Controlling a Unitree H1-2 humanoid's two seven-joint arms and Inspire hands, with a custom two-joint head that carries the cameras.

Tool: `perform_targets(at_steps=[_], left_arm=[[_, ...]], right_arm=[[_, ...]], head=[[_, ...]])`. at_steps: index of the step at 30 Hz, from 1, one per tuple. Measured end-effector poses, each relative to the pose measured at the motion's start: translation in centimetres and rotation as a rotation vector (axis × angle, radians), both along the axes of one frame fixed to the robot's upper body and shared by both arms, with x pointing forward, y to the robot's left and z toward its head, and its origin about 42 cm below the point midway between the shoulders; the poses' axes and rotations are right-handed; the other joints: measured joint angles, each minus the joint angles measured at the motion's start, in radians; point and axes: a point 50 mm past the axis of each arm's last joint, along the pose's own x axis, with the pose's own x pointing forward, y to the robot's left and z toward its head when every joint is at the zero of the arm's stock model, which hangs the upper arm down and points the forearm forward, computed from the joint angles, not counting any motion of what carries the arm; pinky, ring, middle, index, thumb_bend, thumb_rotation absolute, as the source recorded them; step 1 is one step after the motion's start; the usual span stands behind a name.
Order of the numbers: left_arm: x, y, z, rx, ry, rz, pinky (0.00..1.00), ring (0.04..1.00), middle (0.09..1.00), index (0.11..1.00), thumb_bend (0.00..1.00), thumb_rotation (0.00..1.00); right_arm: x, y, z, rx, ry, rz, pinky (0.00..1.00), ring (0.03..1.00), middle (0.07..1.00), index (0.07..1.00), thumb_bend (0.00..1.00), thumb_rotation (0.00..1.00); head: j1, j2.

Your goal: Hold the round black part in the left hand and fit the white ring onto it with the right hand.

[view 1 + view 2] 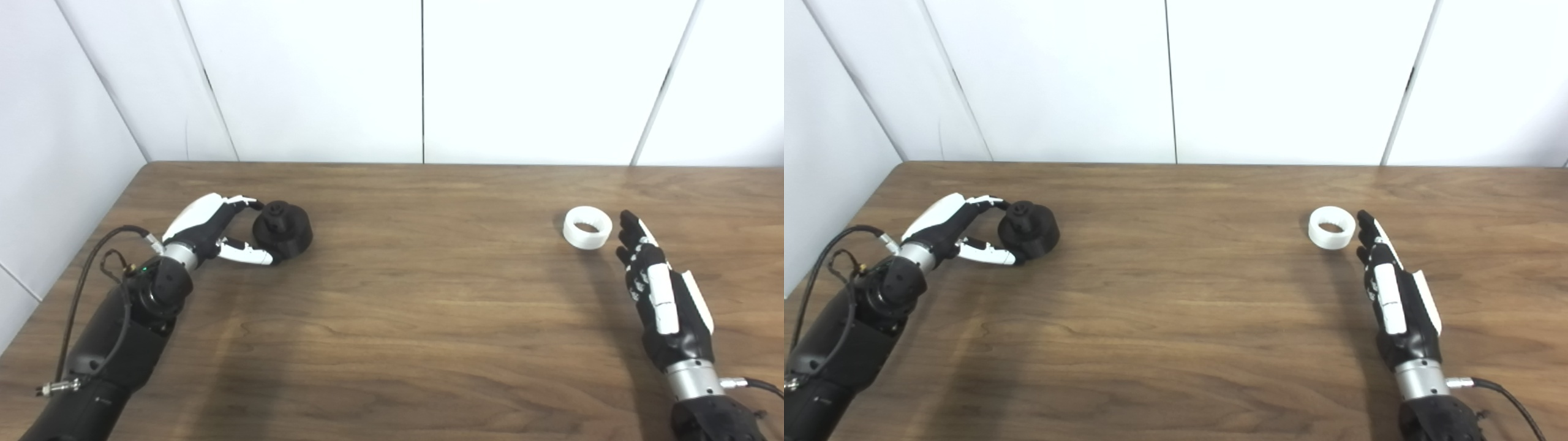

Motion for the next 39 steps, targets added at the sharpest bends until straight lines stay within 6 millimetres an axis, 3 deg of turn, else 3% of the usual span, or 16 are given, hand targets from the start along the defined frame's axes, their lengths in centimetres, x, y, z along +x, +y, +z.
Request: perform_targets(at_steps=[8, 17, 26, 39], left_arm=[[0.1, -1.2, -0.6, -0.046, 0.01, -0.016, 1.0, 1.0, 0.967, 0.824, 0.96, 0.33], [0.1, -1.5, -0.9, -0.028, 0.01, -0.043, 0.97, 1.0, 0.949, 0.801, 0.89, 0.29], [0.2, -1.7, -0.9, -0.017, -0.015, -0.036, 0.96, 1.0, 0.935, 0.708, 0.82, 0.17], [0.3, -2.0, -0.7, -0.022, -0.067, -0.041, 0.96, 0.983, 0.911, 0.623, 0.8, 0.15]], right_arm=[[0.0, 0.0, 0.0, -0.002, 0.0, 0.0, 1.0, 1.0, 0.983, 0.947, 0.61, 1.0], [-0.3, -0.1, 0.0, -0.004, 0.0, -0.005, 1.0, 1.0, 0.976, 0.94, 0.62, 1.0], [-0.3, -0.2, 0.0, -0.002, 0.01, -0.007, 1.0, 1.0, 0.979, 0.945, 0.63, 1.0], [-0.4, -0.2, -0.1, 0.001, 0.013, -0.007, 1.0, 1.0, 0.977, 0.948, 0.64, 1.0]], head=[[-0.006, 0.0], [-0.011, 0.0], [-0.009, 0.003], [-0.011, 0.003]])
